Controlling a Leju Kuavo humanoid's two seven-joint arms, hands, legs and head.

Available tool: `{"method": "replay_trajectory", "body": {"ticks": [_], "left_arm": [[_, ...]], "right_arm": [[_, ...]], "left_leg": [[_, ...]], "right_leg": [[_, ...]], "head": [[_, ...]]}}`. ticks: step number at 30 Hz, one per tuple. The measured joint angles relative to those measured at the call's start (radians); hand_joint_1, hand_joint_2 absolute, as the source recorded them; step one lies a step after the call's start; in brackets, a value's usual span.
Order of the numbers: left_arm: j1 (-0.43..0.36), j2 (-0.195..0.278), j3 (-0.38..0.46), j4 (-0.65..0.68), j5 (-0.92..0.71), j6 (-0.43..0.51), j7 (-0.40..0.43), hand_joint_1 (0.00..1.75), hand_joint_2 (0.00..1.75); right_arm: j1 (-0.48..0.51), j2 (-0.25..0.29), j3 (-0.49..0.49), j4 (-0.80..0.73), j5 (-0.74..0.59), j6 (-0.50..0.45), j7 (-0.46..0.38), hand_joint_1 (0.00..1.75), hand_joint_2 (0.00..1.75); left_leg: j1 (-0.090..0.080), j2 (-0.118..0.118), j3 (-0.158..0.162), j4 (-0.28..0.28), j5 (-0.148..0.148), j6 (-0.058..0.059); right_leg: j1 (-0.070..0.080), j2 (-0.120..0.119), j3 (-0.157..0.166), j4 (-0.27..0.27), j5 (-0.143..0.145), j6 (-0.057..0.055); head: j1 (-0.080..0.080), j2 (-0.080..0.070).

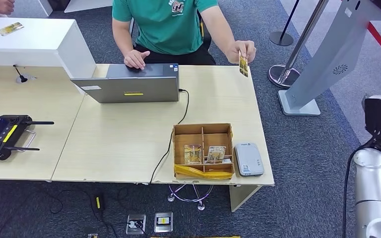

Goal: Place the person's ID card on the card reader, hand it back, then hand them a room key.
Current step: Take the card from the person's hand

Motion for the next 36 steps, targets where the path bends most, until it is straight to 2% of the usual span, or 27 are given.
{"method": "replay_trajectory", "body": {"ticks": [6, 14, 23, 36], "left_arm": [[0.000, -0.001, -0.007, 0.000, -0.011, -0.012, -0.004, 0.00, 0.00], [0.000, 0.009, -0.023, 0.000, -0.026, -0.035, -0.017, 0.00, 0.00], [-0.001, 0.029, -0.043, 0.000, -0.051, -0.076, -0.022, 0.00, 0.00], [-0.001, 0.052, -0.073, 0.000, -0.068, -0.092, -0.022, 0.00, 0.00]], "right_arm": [[-0.043, 0.030, 0.166, -0.095, 0.099, 0.072, 0.027, 0.00, 1.75], [-0.182, 0.062, 0.335, -0.101, 0.198, 0.203, 0.015, 0.00, 1.75], [-0.369, 0.109, 0.516, -0.006, 0.284, 0.346, -0.024, 0.00, 1.75], [-0.487, 0.168, 0.691, 0.147, 0.352, 0.458, -0.014, 0.03, 1.75]], "left_leg": [[0.000, -0.001, -0.001, 0.000, 0.001, 0.000], [0.000, -0.001, -0.001, 0.000, 0.002, 0.000], [0.001, -0.003, -0.002, 0.000, 0.002, -0.001], [0.001, -0.003, -0.003, 0.000, 0.002, -0.001]], "right_leg": [[0.000, -0.001, 0.000, 0.000, 0.000, 0.000], [0.000, -0.001, -0.001, 0.000, 0.000, 0.000], [0.001, -0.002, -0.002, 0.001, 0.000, 0.000], [0.001, -0.001, -0.003, 0.000, 0.000, 0.000]], "head": [[0.000, 0.000], [0.000, 0.000], [0.000, 0.000], [0.000, 0.000]]}}
